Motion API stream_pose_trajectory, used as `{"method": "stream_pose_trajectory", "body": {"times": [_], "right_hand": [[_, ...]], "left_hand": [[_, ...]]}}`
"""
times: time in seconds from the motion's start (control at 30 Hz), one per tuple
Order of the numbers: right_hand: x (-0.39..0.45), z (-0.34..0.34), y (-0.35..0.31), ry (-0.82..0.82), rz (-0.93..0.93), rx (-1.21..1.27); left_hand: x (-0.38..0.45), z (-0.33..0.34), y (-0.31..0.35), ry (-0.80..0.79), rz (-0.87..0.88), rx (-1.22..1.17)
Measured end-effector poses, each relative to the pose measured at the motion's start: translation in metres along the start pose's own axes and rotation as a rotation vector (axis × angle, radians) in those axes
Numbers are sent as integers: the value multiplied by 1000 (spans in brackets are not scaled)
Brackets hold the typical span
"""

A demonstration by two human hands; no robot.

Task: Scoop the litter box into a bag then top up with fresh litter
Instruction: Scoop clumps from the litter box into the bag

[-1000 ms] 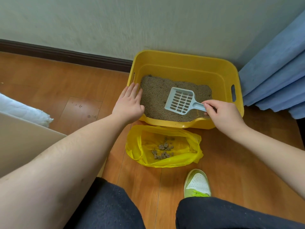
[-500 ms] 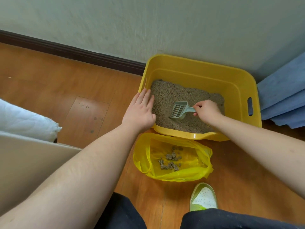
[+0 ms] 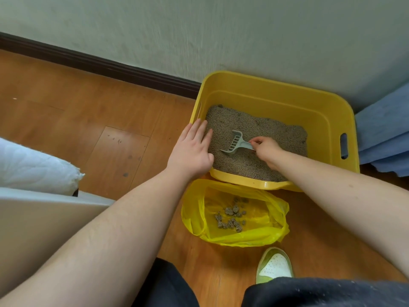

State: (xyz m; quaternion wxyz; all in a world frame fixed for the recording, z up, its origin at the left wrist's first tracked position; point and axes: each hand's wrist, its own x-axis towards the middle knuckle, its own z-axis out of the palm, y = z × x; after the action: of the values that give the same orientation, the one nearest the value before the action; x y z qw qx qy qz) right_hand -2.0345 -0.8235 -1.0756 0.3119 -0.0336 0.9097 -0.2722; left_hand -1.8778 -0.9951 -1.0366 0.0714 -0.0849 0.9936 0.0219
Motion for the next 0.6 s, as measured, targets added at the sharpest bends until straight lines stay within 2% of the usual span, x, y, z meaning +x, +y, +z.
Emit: {"method": "stream_pose_trajectory", "body": {"times": [0.07, 0.17, 0.23, 0.4, 0.5, 0.53, 0.6], "right_hand": [[-3, -6, 0, 13, -37, -65], [-9, -18, 2, 153, -137, -207], [-20, -24, 4, 211, -213, -194], [-80, -31, 6, 126, -394, -111], [-117, -32, 18, 113, -481, -73], [-128, -33, 25, 109, -509, -78], [-148, -31, 43, 98, -535, -85]], "left_hand": [[0, 0, -1, -15, 9, 4], [-2, -1, 0, -9, 24, -11], [-4, 0, 2, 14, 35, -19], [-10, -2, 1, 8, 100, -9], [-15, -1, 2, 62, 101, -37], [-19, 0, 5, 103, 139, -23], [-26, 1, 12, 180, 375, 63]]}}
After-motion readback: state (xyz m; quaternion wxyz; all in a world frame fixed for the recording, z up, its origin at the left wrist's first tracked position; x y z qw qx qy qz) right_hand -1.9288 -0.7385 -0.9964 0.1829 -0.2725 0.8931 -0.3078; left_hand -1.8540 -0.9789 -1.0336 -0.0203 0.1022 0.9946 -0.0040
